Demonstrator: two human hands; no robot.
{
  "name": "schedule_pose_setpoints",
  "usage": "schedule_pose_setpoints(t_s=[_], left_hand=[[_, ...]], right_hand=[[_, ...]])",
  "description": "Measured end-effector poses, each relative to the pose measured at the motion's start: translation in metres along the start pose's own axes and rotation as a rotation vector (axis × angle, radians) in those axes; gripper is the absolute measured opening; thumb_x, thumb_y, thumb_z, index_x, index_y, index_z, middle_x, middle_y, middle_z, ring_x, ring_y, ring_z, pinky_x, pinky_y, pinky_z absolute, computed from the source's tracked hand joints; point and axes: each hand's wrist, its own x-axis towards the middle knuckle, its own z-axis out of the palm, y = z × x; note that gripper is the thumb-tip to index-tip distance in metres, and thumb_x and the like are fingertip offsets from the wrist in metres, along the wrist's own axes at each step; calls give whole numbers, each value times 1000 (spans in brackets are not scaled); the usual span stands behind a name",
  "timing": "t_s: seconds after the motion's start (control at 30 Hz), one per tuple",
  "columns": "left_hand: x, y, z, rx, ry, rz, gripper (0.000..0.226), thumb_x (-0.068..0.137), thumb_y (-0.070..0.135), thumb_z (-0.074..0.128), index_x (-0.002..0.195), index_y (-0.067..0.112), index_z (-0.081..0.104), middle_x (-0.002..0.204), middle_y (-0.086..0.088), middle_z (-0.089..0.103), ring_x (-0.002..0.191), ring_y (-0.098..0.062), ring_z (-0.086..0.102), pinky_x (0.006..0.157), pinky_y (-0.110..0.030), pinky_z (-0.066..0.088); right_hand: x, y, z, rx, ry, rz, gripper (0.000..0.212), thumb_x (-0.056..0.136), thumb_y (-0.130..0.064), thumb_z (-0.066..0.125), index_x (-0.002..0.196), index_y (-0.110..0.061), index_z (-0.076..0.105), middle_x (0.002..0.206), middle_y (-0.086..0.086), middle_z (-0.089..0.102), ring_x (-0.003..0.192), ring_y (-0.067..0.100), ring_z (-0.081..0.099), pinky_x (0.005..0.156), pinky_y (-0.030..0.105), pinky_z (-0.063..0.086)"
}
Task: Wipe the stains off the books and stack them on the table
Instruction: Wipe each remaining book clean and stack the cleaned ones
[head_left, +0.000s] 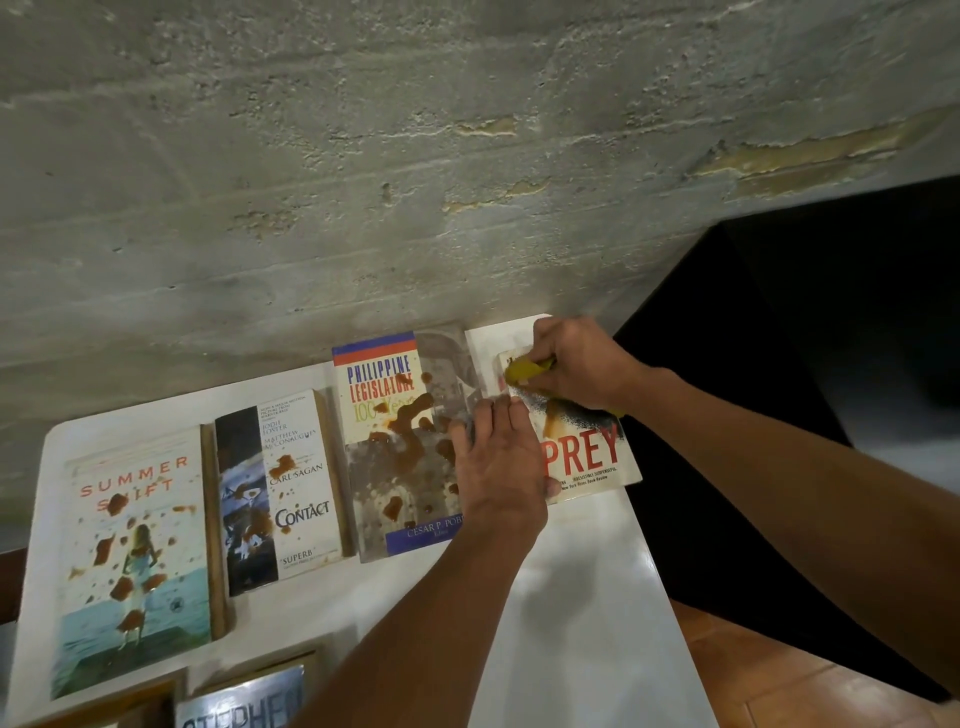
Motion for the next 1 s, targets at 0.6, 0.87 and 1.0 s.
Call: schedule_pose_setpoints(t_s=[0.6,0.87,1.0], left_hand=[[-3,0,2,-21,1,-28,88,86,49,73,150,18,21,158,-3,27,148,-25,15,119,-47,7],[-9,-6,6,-72,1,-25,99,89,52,68,159,21,5,165,0,15,153,-23,4,121,-49,4],[-20,-11,13,-135,158,-31,87,85,55,70,153,24,26,158,3,33,149,-21,20,119,-46,12]], right_hand=[[-28,7,4,46,-82,96,29,84,-28,79,110,-15,77,98,-3,68,76,7,67,70,22,59],[-25,8,10,8,76,124,27,85,-28,78,107,-12,78,98,3,68,80,14,65,73,32,58],[-38,0,11,79,-57,110,28,85,-29,78,112,-22,77,98,-5,67,75,7,69,66,22,60]])
